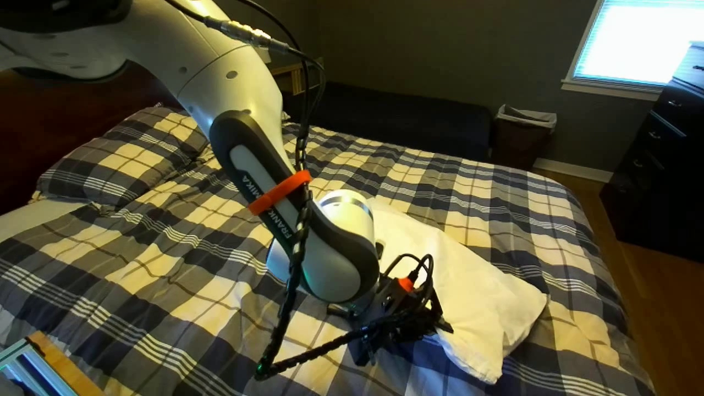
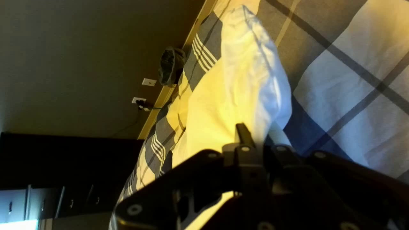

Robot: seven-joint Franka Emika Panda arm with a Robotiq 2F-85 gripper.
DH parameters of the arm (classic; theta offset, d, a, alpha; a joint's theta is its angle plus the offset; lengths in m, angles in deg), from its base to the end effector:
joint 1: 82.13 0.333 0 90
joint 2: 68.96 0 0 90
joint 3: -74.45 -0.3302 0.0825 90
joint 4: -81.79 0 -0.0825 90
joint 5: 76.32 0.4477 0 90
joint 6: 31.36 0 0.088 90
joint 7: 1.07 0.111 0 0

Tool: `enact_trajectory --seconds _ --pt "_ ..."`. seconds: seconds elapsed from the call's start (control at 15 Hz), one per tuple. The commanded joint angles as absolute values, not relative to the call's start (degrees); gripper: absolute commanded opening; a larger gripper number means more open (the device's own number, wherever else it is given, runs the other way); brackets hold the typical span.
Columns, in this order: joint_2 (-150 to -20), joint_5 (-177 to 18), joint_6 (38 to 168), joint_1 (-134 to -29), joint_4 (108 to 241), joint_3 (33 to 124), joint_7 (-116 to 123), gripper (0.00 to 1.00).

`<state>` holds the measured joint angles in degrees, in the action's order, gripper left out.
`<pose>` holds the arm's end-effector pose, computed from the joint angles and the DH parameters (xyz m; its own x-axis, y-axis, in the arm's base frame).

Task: Move the pillow forward

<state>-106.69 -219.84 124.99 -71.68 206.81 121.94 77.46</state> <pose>0.4231 -0.3510 0.1090 0.7996 0.5267 -0.2885 0.4868 -0.2871 0.8250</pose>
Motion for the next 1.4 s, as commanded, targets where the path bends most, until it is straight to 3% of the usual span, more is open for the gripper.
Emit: enact_trajectory --seconds 0.0,0.2,0.27,0.53,1.33 --pt "-93.75 -221.45 112.79 -85.16 215.28 110.62 67.13 0.02" --pt "-90.49 -219.20 109.43 -92.97 217.69 102.53 62.66 0.02" --pt "-89.95 -221.71 109.71 -97.06 218.20 100.17 63.37 0.06" --pt "-88.76 -220.18 110.22 -103.72 218.78 94.51 61.46 0.02" --pt "-85.30 -220.31 109.90 -109.04 223.79 92.48 56.52 0.02"
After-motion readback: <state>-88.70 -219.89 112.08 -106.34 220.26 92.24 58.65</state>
